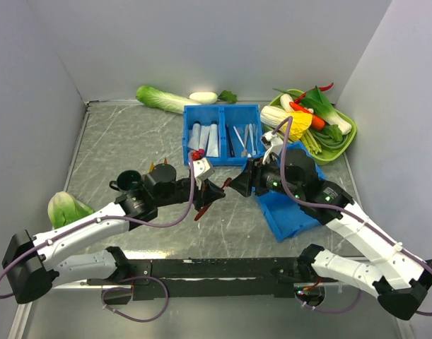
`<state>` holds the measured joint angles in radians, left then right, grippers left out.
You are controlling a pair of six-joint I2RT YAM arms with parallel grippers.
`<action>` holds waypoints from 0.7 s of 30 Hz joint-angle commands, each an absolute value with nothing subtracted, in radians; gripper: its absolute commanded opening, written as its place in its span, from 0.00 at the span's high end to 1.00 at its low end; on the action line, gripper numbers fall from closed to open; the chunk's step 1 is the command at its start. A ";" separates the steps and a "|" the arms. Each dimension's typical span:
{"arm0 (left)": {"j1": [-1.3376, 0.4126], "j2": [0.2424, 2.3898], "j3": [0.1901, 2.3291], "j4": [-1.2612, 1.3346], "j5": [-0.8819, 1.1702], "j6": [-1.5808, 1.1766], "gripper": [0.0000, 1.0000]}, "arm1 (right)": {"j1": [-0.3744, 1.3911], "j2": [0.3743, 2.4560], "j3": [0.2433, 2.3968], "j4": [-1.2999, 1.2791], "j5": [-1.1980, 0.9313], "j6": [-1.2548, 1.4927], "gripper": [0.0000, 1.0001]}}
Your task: Prepare toiletry sets of a toothbrush and toothpaste on the tray
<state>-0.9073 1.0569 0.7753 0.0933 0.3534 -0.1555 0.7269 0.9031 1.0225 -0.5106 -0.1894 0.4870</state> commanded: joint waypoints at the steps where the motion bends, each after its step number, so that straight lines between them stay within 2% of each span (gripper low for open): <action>1: -0.922 1.072 0.787 0.127 0.236 -0.172 0.99 | 0.775 0.910 1.055 -0.371 -0.080 0.540 0.40; 10: -0.937 1.071 0.790 0.118 0.189 -0.167 0.99 | 0.796 0.966 1.091 -0.382 -0.035 0.532 0.46; 19: -0.946 1.077 0.792 0.107 0.152 -0.158 0.99 | 0.799 1.029 1.109 -0.371 -0.075 0.538 0.65; 21: -0.948 1.075 0.792 0.107 0.138 -0.158 0.99 | 0.799 1.031 1.106 -0.370 -0.077 0.541 0.66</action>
